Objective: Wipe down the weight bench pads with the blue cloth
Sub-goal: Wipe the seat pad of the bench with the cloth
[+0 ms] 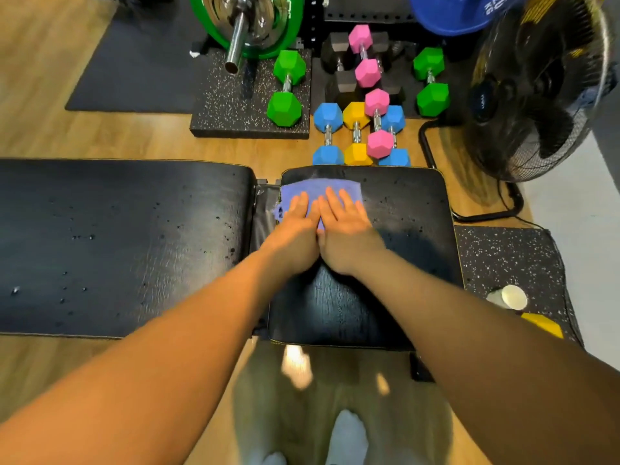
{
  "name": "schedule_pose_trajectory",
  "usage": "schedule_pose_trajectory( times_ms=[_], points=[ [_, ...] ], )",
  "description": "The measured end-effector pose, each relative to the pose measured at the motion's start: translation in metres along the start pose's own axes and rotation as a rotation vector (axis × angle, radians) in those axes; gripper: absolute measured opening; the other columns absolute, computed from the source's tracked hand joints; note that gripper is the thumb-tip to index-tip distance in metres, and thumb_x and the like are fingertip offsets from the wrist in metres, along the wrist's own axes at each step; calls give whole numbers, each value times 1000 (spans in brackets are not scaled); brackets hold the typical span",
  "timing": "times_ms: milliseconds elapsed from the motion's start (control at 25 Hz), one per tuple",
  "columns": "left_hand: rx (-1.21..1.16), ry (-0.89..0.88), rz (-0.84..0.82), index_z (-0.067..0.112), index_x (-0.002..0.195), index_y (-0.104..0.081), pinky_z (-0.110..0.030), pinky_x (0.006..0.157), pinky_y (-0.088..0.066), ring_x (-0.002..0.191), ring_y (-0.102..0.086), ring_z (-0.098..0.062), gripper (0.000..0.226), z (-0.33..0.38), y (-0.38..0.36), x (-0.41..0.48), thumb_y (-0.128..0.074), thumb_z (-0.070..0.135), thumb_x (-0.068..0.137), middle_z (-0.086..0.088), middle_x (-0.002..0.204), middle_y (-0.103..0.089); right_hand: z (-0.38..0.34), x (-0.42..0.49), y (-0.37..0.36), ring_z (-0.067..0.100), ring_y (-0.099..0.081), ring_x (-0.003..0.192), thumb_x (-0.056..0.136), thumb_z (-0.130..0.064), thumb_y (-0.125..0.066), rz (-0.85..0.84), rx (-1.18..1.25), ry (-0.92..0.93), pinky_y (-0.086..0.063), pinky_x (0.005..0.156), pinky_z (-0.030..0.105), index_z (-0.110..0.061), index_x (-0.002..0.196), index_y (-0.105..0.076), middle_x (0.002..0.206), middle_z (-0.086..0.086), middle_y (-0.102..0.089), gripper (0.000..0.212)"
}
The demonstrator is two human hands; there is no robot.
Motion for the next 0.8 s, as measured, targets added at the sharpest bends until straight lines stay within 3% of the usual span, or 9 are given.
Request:
schedule_pose_trajectory(
  times_ms=[80, 160, 240, 360, 440, 560, 680, 800],
  points=[
    [-80, -11, 95, 1, 145, -31, -49, 116, -20, 140, -24, -40, 52, 11, 7, -15, -21, 17, 96, -25, 149, -30, -6, -12, -5, 29, -9, 147, 97, -29, -24, 92, -12, -30, -9, 121, 47, -10, 148, -25, 159, 9, -15, 54],
    [-217, 31, 78, 7, 148, -27, -44, 118, -21, 143, -21, -33, 54, 22, 4, -60, -25, 19, 96, -17, 154, -26, -16, -51, -14, 32, -27, 142, 91, -30, -23, 173, -53, -39, -23, 117, 50, -9, 141, -42, 152, 11, -35, 57],
    [-219, 12, 118, 10, 148, -23, -35, 119, -18, 144, -22, -29, 60, 35, -12, -112, -33, 16, 90, -15, 155, -27, -26, -99, -34, 31, -29, 141, 90, -32, -30, 131, -48, 5, -24, 115, 50, -10, 140, -44, 151, 10, -38, 56],
    [-348, 13, 113, 9, 137, -39, -30, 115, -22, 131, -46, -32, 59, 46, -25, -146, -38, 14, 78, -18, 142, -47, -28, -139, -42, 28, -33, 140, 90, -33, -36, 89, -25, 50, -22, 111, 45, -14, 139, -45, 150, 6, -39, 54],
    [-283, 5, 143, 5, 139, -42, -31, 116, -22, 134, -40, -37, 63, 41, -7, -113, -33, 12, 77, -24, 144, -41, -15, -113, -35, 27, -32, 141, 92, -33, -33, 120, -74, 40, -22, 114, 45, -13, 141, -43, 151, 6, -38, 54],
    [-201, -18, 69, 4, 149, -19, -31, 117, -3, 146, -9, -37, 67, 25, 25, -29, -37, 3, 85, -25, 156, -12, 11, -37, -8, 30, -27, 142, 94, -34, -25, 145, -128, -46, -22, 117, 47, -10, 144, -37, 154, 10, -32, 57],
    [-158, 42, -106, 9, 151, -8, -40, 118, -7, 147, 1, -34, 66, 9, 37, 62, -41, 11, 94, -20, 159, 0, 45, 40, 15, 28, -6, 147, 99, -34, -26, 50, -84, -113, -7, 120, 44, -11, 151, -16, 160, 8, -8, 57],
    [-149, 89, -138, 7, 151, -8, -44, 120, -11, 147, 0, -35, 62, 17, 28, 69, -35, 18, 97, -20, 158, -3, 52, 43, 21, 28, -6, 147, 100, -31, -29, 85, -39, -117, -5, 120, 44, -12, 151, -17, 160, 8, -9, 56]
  ],
)
Point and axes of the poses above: each hand's wrist, its own x-axis towards the middle knuckle, its own y-axis out of the back of the hand, z = x × y, the point moved 6 cm from there along x, towards the middle knuckle
